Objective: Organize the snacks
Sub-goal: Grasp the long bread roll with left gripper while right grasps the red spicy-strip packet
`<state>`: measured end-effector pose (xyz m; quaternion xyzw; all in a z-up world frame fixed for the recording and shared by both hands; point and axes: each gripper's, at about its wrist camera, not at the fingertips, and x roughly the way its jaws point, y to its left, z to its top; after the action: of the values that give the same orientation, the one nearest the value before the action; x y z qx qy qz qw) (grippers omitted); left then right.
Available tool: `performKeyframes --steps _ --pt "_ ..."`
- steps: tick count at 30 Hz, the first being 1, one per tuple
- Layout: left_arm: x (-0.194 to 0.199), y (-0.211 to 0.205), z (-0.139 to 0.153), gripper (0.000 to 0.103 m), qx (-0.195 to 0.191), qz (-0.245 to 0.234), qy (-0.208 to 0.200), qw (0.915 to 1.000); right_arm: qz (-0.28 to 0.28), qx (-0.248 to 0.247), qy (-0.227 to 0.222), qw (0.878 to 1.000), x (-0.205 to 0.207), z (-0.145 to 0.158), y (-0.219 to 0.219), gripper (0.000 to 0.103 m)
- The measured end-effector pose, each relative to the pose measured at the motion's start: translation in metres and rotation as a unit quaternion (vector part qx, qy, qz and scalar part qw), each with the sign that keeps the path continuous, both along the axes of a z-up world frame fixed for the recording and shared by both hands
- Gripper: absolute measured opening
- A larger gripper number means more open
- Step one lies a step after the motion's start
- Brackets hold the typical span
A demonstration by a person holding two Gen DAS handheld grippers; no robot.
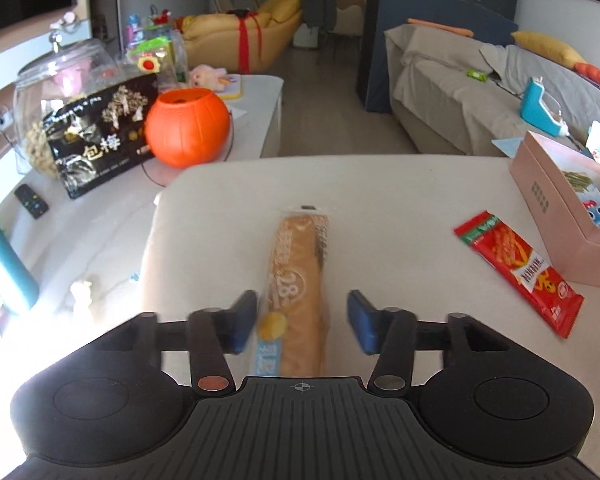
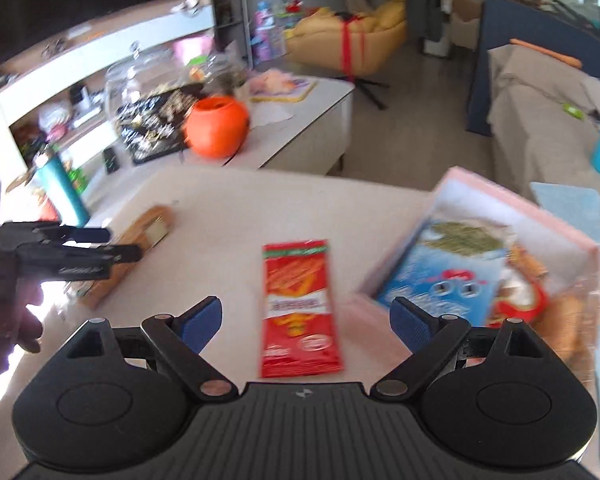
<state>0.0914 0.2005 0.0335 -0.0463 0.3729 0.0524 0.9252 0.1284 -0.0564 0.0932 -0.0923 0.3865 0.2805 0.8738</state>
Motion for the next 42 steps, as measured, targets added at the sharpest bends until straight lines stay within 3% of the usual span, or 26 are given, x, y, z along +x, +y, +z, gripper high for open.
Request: performKeyframes --steps 3,11,15,30,35,40,42 --pt "-0.006 -0.011 -0.002 0.040 0.011 -0.011 -0.008 0.9998 -0.006 -0.022 0.015 1.000 0.001 -0.021 0.021 0.092" --pt "-0.019 -0.030 -0.003 0.036 -0.048 -0.053 -0.010 0.9974 -0.036 -0.067 0.036 0.996 0.016 -0.066 0.034 0.086" --pt "-0.025 -0.043 -0.003 0.036 -0.072 -0.075 -0.004 0.9946 -0.051 -0.042 0.043 0.997 0.011 -0.068 0.024 0.062" --pt "-0.048 -0.112 -0.005 0.036 -0.095 -0.150 0.012 0.9840 -0.038 -0.007 0.074 0.997 -0.076 -0.063 -0.046 0.063" --pt "-0.060 -0.120 -0.003 0.036 -0.074 -0.153 0.018 0.9853 -0.050 -0.007 0.063 0.997 -0.079 -0.060 -0.053 0.063" --pt "-0.061 -0.110 -0.004 0.037 -0.085 -0.141 0.025 0.9860 -0.077 0.011 0.050 0.996 -0.060 -0.069 -0.046 0.067" --pt "-0.058 -0.110 -0.006 0.039 -0.089 -0.139 0.036 0.9856 -0.082 -0.004 0.030 0.996 -0.057 -0.072 -0.034 0.069"
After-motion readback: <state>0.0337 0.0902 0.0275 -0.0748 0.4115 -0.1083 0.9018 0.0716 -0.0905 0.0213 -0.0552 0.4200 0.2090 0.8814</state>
